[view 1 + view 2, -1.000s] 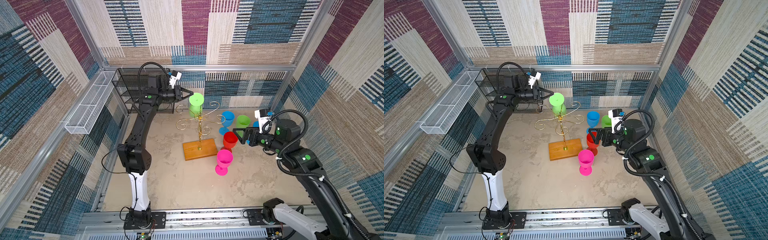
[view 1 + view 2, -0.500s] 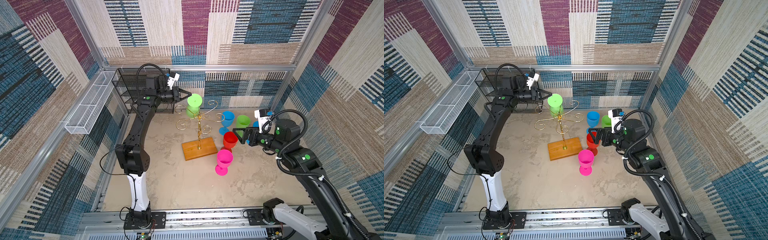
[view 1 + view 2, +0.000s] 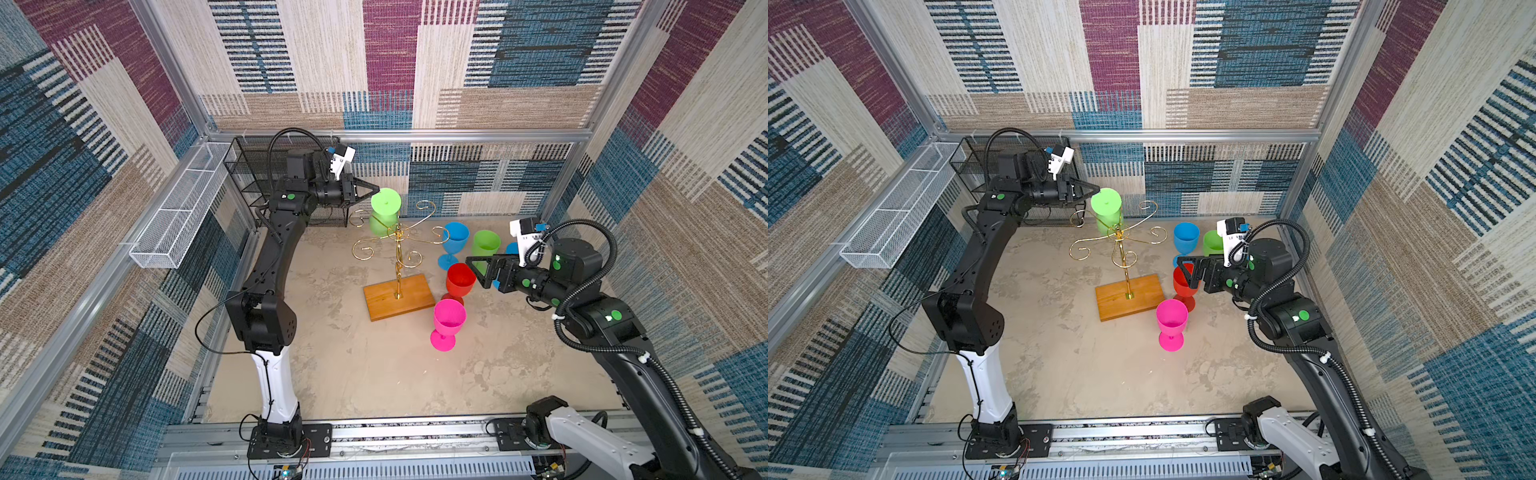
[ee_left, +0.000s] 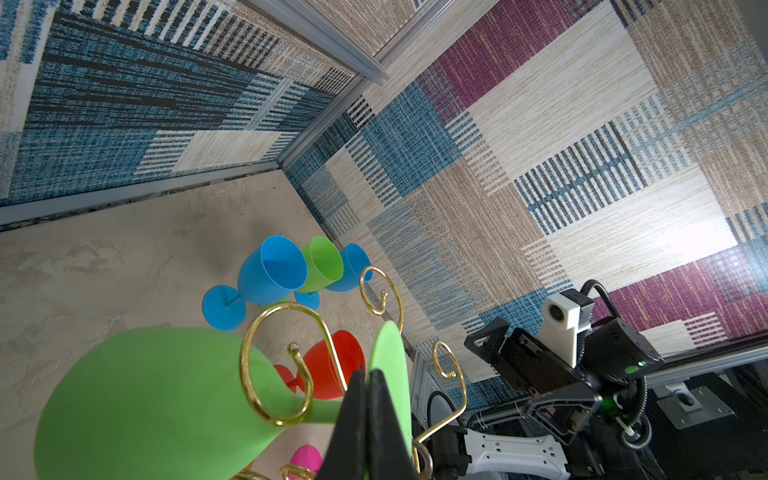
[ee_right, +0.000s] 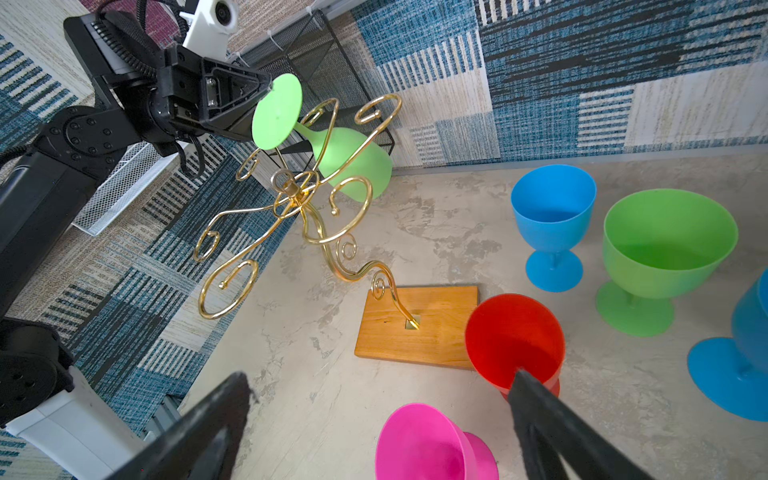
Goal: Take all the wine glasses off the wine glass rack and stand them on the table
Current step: 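Lift the green glass up and away from the rack with the left gripper, then raise the green glass higher with the left gripper while the right gripper reaches toward it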
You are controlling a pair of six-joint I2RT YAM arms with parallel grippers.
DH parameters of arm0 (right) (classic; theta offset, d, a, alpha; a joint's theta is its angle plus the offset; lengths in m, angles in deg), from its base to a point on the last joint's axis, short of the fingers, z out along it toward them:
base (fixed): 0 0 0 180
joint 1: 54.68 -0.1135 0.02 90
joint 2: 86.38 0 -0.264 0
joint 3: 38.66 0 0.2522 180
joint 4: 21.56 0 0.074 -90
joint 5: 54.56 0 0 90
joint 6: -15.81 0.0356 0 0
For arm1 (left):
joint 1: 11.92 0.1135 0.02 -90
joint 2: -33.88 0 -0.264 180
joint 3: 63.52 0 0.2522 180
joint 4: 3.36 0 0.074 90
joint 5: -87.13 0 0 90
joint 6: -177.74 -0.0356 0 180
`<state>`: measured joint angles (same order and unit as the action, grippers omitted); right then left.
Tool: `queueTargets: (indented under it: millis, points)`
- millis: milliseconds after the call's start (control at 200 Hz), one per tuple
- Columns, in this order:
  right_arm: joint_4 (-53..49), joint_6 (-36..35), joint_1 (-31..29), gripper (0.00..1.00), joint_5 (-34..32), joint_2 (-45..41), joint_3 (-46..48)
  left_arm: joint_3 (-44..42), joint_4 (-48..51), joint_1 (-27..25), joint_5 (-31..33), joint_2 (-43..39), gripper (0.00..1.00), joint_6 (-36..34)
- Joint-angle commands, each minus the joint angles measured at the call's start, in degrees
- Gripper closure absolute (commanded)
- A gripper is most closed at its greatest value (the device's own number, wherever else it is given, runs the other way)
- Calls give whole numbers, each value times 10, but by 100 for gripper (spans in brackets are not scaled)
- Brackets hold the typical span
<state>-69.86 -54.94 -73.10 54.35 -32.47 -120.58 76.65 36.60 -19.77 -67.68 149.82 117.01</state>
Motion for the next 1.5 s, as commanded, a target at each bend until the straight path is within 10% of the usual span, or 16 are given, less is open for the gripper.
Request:
queueTargets:
  millis: [0,676,1493]
  points:
    - [13,-3,0,1,2,-2,-4,-6,2,4,-9,-11,100,-26]
    - [0,-25,0,1,-13,2,-22,-24,-81,72,-12,-36,100,49]
    - [132,-119,-1,1,50,116,-124,-22,-423,122,-31,-80,100,352]
